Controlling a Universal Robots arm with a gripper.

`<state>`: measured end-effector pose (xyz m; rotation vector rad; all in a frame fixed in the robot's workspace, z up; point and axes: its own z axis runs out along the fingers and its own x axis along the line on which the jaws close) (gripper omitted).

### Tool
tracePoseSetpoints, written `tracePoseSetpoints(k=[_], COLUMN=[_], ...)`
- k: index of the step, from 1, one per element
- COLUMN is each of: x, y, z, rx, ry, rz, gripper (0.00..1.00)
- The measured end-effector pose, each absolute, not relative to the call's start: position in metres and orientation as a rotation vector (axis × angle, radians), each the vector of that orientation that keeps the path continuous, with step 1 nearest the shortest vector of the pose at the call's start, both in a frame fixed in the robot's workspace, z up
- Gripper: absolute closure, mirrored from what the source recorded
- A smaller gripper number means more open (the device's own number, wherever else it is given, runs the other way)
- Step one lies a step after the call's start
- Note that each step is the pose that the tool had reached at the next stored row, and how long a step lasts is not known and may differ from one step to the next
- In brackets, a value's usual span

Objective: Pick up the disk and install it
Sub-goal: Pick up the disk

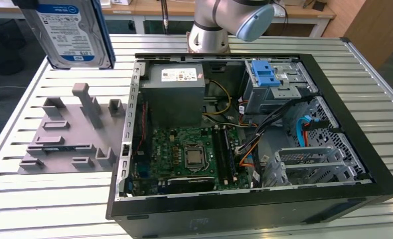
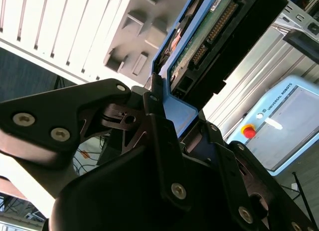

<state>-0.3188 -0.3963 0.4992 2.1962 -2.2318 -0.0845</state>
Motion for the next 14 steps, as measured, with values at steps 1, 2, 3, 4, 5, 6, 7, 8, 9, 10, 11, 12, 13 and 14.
tracePoseSetpoints(k=[1, 2, 3, 4, 5, 6, 7, 8, 9, 10, 11, 12, 13, 14], x=[-0.3184, -0.3179, -0.3175, -0.317, -0.3166, -0.3161, -0.3156, -0.3151, -0.3146, -0.3141, -0.3135, -0.3126, -0.3117, -0.3108], y=[-0.3965, -0.3967, -0.3969, -0.397, -0.3972, -0.3974, -0.3975, -0.3976, -0.3978, -0.3979, -0.3981, -0.3983, -0.3985, -0.3987], z=[0.4993, 0.4993, 0.4993, 0.4993, 0.4993, 0.4993, 0.4993, 0.4993, 0.4993, 0.4993, 0.4993, 0.4993, 0.4993, 0.4993], rx=[2.196, 2.196, 2.196, 2.196, 2.196, 2.196, 2.196, 2.196, 2.196, 2.196, 2.196, 2.196, 2.196, 2.196], ry=[-2.232, -2.232, -2.232, -2.232, -2.232, -2.232, -2.232, -2.232, -2.232, -2.232, -2.232, -2.232, -2.232, -2.232], rz=[-0.084, -0.084, -0.085, -0.084, -0.084, -0.084, -0.085, -0.085, -0.085, -0.085, -0.085, -0.085, -0.085, -0.085], gripper=[0.63, 0.63, 0.63, 0.63, 0.63, 0.63, 0.63, 0.63, 0.63, 0.63, 0.63, 0.63, 0.63, 0.63])
